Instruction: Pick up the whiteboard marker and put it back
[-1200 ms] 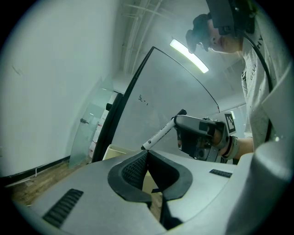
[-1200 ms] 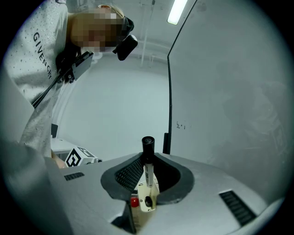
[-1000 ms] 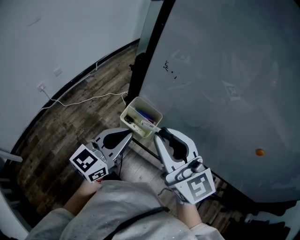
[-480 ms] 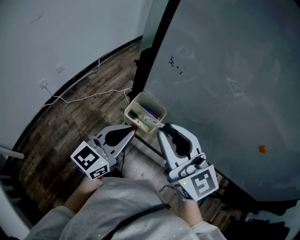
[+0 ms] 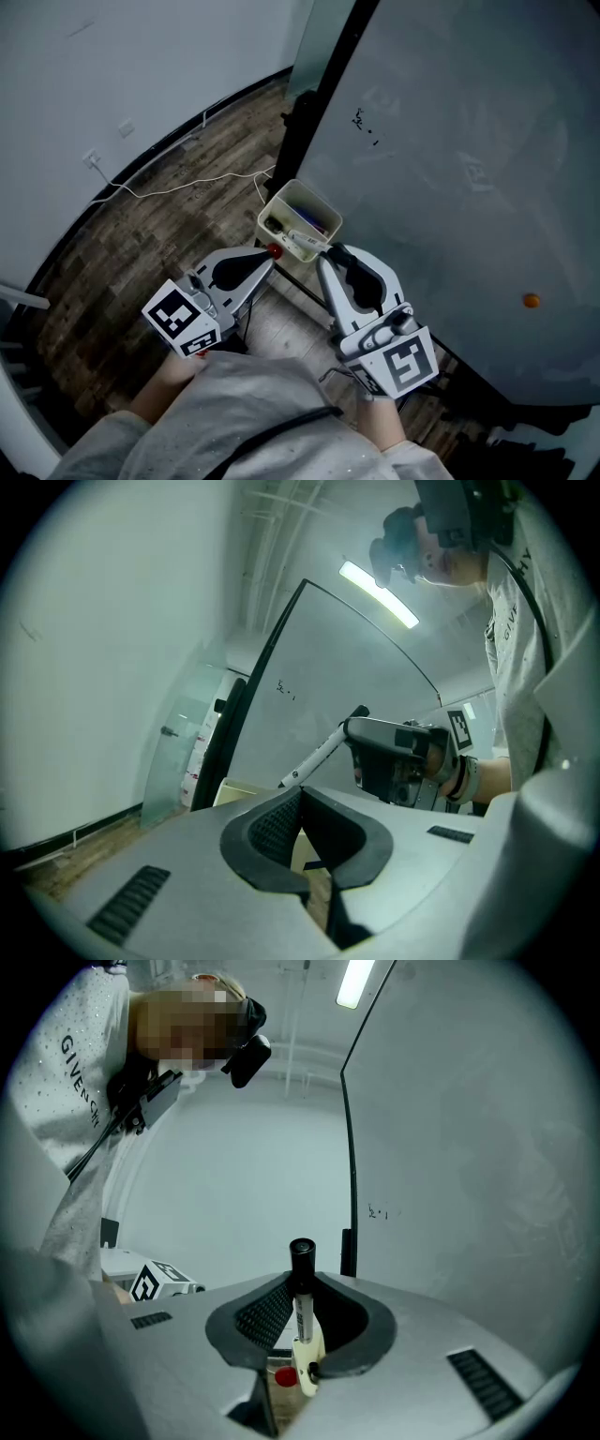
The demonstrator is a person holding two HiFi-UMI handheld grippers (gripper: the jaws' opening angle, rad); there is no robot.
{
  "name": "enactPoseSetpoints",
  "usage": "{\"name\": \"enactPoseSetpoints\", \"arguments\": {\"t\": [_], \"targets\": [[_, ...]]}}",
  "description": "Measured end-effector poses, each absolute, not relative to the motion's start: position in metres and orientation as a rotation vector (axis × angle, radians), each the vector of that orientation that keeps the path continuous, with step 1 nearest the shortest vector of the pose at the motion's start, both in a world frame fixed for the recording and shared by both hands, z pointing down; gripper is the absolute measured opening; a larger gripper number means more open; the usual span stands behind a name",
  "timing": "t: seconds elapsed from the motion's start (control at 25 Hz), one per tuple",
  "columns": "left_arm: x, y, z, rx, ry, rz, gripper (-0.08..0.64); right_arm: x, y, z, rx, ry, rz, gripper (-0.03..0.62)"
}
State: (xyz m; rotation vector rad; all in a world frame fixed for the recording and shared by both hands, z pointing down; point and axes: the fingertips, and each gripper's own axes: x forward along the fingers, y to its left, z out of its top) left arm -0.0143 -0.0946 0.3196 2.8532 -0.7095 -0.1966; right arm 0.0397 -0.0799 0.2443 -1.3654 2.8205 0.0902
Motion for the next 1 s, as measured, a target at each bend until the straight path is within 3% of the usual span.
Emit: {"name": "enactPoseSetpoints", "arguments": {"t": [1.0], "targets": [[-0.001,-0.102,0.324,2.838,-0.66,-0.178,0.015,0.04,-0.093,0.254,-1.38,2.83,0.032,0.078]]}}
